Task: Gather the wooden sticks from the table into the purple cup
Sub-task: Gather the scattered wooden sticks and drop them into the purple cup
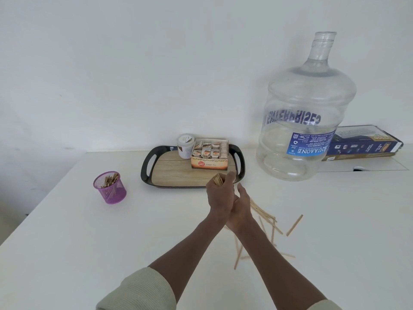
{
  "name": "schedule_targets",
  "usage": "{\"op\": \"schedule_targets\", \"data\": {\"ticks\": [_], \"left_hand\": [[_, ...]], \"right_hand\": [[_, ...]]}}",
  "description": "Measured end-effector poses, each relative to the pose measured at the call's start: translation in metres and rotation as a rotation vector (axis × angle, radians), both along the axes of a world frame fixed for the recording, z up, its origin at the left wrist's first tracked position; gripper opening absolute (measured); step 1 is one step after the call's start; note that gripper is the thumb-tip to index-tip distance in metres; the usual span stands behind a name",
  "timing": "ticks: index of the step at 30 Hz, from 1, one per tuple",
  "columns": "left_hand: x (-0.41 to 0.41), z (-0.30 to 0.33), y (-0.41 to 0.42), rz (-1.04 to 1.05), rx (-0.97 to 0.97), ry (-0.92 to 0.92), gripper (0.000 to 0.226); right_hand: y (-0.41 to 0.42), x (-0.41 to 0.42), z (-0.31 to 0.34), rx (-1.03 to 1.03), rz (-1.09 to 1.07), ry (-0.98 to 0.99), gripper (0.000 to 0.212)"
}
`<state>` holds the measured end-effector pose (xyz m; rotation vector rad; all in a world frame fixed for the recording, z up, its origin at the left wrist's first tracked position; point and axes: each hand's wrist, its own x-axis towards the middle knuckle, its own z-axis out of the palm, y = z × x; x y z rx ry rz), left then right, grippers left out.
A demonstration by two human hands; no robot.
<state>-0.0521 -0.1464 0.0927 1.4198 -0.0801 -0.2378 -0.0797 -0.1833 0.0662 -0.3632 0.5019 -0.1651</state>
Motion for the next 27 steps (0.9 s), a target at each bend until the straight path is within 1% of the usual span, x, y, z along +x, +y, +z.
{"op": "schedule_targets", "data": {"ticks": [3,8,9,10,12,16,18,20,22,25,27], "left_hand": [[-0.001,-0.001,0.006,-0.041,-0.001,0.002,0.034],[0.004,-0.002,0.012,-0.031,-0.016,0.101,0.028],[0.006,-0.002,0.014,-0.023,-0.018,0.114,0.027],[0.008,-0.002,0.017,-0.021,-0.017,0.112,0.026],[0.011,-0.002,0.024,-0.035,-0.024,0.092,0.022],[0.019,-0.008,0.043,-0.026,0.013,0.051,0.021],[0.023,-0.01,0.053,-0.02,0.057,0.031,0.026],[0.029,-0.011,0.063,-0.031,0.103,-0.007,0.032],[0.034,-0.013,0.071,-0.046,0.157,-0.052,0.037],[0.044,-0.015,0.081,-0.059,0.204,-0.103,0.038],[0.05,-0.017,0.087,-0.051,0.225,-0.137,0.031]], "right_hand": [[0.0,0.005,0.006,-0.076,0.013,-0.043,0.051],[0.005,0.013,0.01,-0.204,0.089,-0.042,0.034],[0.007,0.015,0.008,-0.256,0.097,-0.03,0.027],[0.007,0.018,0.006,-0.326,0.083,-0.01,0.025],[0.005,0.022,0.005,-0.512,0.024,0.03,0.03],[-0.001,0.03,0.023,-0.801,-0.074,0.0,0.023],[-0.003,0.035,0.035,-1.043,-0.054,-0.007,0.024],[-0.003,0.039,0.047,-1.352,0.033,-0.01,0.025],[0.001,0.044,0.061,-1.593,0.149,-0.021,0.024],[0.015,0.05,0.08,-1.792,0.353,-0.019,0.025],[0.027,0.053,0.087,-1.916,0.435,-0.019,0.029]]}}
